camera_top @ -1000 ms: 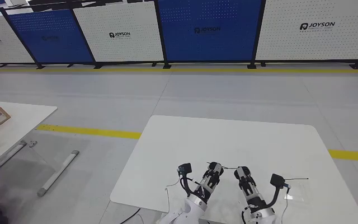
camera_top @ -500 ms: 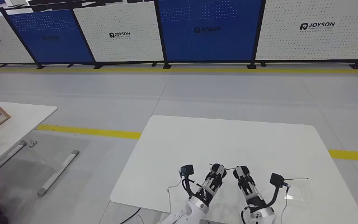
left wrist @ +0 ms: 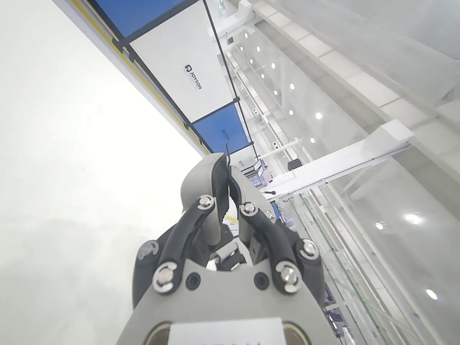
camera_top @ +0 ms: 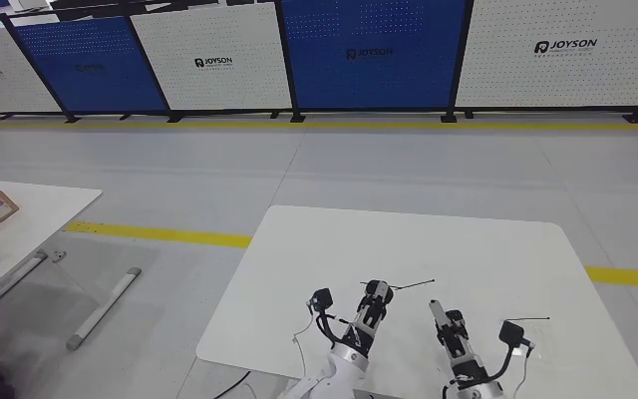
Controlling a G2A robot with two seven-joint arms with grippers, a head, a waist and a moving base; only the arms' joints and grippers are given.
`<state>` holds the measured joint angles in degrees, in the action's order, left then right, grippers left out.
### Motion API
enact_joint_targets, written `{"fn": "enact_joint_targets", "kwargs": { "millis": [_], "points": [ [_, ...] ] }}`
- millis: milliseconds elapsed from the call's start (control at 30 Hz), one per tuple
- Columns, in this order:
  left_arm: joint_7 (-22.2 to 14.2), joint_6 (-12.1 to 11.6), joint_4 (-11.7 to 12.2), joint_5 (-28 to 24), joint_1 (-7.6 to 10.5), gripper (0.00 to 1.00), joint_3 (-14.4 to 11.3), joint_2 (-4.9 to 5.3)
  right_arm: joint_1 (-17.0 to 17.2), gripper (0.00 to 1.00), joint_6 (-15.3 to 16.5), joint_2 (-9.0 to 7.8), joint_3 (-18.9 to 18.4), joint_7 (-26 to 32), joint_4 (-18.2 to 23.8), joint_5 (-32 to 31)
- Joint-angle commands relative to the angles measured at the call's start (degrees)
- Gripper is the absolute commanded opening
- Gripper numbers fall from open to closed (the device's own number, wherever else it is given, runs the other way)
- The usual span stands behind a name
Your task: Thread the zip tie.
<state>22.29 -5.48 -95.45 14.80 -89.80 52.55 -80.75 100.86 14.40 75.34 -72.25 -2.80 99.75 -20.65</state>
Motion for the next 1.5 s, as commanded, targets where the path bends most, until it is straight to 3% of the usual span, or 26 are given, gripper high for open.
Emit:
{"fn": "enact_joint_targets", "kwargs": {
  "millis": [0, 200, 267, 433, 533, 600, 867, 1067, 1300, 1467],
  "points": [
    [-0.19, -0.24, 0.16, 2.51, 0.09, 0.00, -0.14, 0.13, -0.04, 1.00, -0.01, 0.02, 0.02, 0.05, 0.03, 0.05],
    [-0.19, -0.24, 0.16, 2.51, 0.09, 0.00, -0.14, 0.13, -0.10, 1.00, -0.15, 0.01, -0.02, 0.04, 0.01, -0.19],
    [-0.66, -0.25, 0.02, 1.38, -0.04, 0.00, -0.19, 0.08, -0.45, 1.00, -1.47, -0.08, -0.08, -0.86, 0.03, -4.24],
    [-2.32, -0.47, -2.78, -7.70, -0.85, 0.00, 1.69, -0.06, -1.15, 1.00, -4.83, -0.30, 1.03, -3.51, -0.74, -18.10],
    [-3.94, -0.09, -3.71, -9.03, -1.34, 0.00, 1.79, 0.00, -1.38, 1.00, -6.02, -0.52, 1.86, -2.88, -1.15, -25.24],
    [-5.42, 0.46, -4.15, -10.01, -1.38, 0.00, 1.79, 0.03, -1.53, 1.00, -6.77, -0.49, 2.33, -2.47, -1.19, -26.18],
    [-5.42, 0.46, -4.15, -10.01, -1.38, 0.00, 1.79, 0.03, -1.67, 1.00, -6.64, -0.51, 2.41, -2.21, -1.34, -26.48],
    [-7.04, 2.48, -4.01, -13.85, -0.87, 0.00, 1.92, -0.16, -3.47, 1.00, -7.47, -0.79, 4.46, -3.65, -3.14, -39.57],
    [-6.97, 2.50, -4.04, -13.85, -0.85, 0.00, 1.95, -0.16, -3.54, 1.00, -8.11, -0.69, 4.50, -4.82, -3.11, -39.14],
    [-7.36, 2.41, -4.07, -13.49, -0.91, 0.00, 1.47, -0.20, -4.05, 1.00, -5.04, -0.58, 3.62, -6.87, -4.50, -33.70]
  ]
}}
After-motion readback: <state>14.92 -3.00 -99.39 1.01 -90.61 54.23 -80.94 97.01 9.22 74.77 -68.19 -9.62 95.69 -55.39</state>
